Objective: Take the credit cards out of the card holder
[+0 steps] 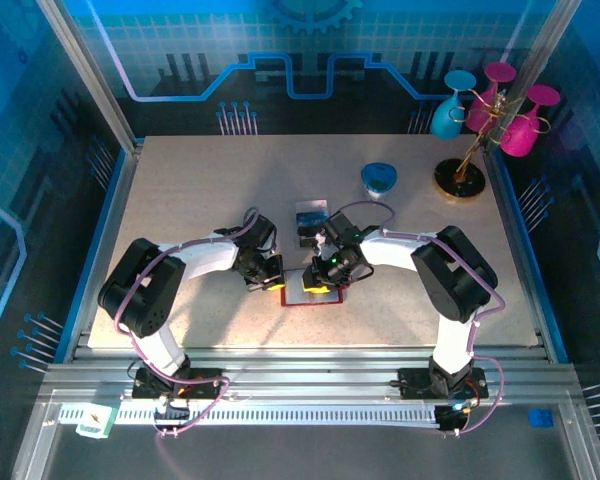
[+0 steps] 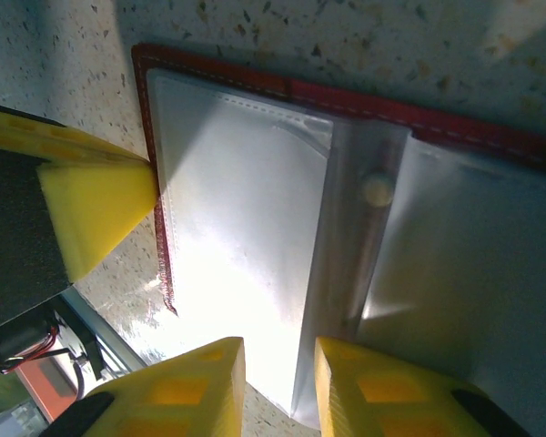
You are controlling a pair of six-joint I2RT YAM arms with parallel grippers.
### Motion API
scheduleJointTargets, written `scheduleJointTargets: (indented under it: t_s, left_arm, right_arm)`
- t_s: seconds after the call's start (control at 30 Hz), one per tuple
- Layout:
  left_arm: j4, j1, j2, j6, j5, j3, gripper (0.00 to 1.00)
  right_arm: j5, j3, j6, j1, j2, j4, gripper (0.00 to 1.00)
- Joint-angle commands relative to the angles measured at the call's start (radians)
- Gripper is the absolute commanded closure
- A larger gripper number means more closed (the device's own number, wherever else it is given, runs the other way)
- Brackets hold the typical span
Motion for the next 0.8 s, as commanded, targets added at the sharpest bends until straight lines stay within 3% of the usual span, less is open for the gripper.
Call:
scheduleJointTargets:
  t_s: [0.0, 0.77]
  left_arm:
    - [-0.050, -0.005, 0.022, 0.019, -0.021, -0.008, 0.98]
    - [-0.054, -0.005, 0.021, 0.021, -0.021, -0.008, 0.98]
  right_arm:
    - [-0.013, -0.015, -0.004, -0.011, -0.047, 0.000, 0.73]
    - [-0.005, 0.082, -0.012, 0.061, 0.071, -0.023, 0.74]
